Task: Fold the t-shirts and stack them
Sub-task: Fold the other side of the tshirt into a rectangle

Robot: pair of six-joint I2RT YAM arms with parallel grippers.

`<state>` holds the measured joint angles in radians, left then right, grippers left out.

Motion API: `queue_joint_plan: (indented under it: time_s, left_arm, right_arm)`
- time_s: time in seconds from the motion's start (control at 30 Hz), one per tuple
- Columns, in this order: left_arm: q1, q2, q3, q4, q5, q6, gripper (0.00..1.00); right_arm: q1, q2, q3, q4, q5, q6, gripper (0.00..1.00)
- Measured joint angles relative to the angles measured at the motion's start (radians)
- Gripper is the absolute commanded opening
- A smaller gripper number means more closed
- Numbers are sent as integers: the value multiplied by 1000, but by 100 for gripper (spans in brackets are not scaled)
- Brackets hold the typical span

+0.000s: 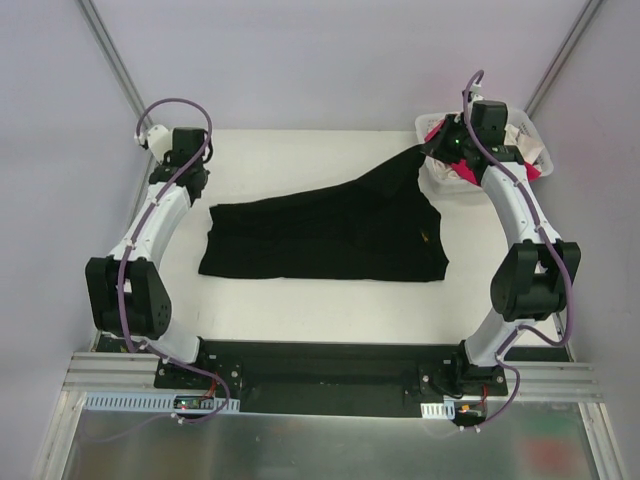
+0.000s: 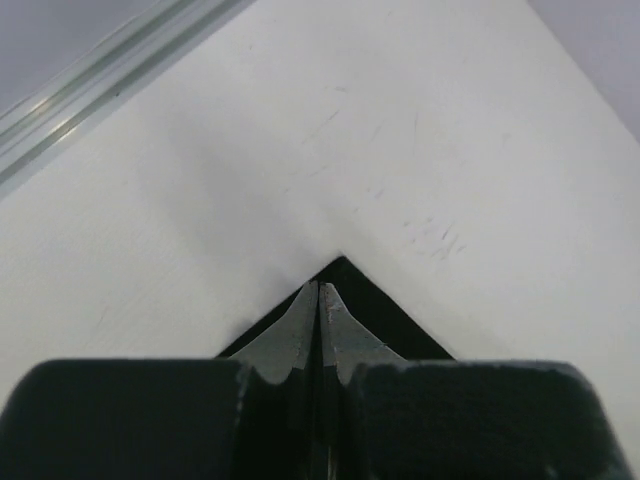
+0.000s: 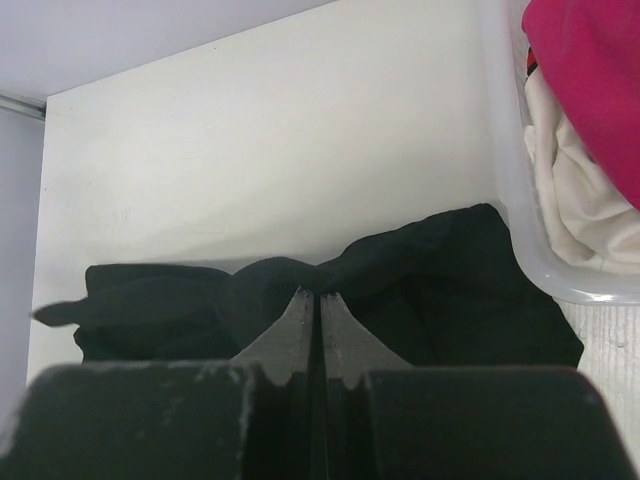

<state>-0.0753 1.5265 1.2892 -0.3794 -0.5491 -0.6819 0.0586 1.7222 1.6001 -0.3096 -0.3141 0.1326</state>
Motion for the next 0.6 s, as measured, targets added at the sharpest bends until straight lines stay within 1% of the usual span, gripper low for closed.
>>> queue_joint_plan:
  time_s: [0.13, 0.27, 0.47, 0.6]
  left_arm:
    - [24, 69, 101, 10, -7, 34, 0]
    - [25, 145, 166, 18, -5, 67, 0]
    - [24, 178, 173, 17, 47, 95, 0]
    - [25, 171, 131, 27, 124, 109, 20]
  right_arm:
    - [-2, 0, 0, -1, -1, -6, 1]
    - [-4, 0, 0, -1, -2, -8, 1]
    - [-5, 3, 0, -2, -6, -7, 1]
    - [-5, 3, -1, 4, -10, -5, 1]
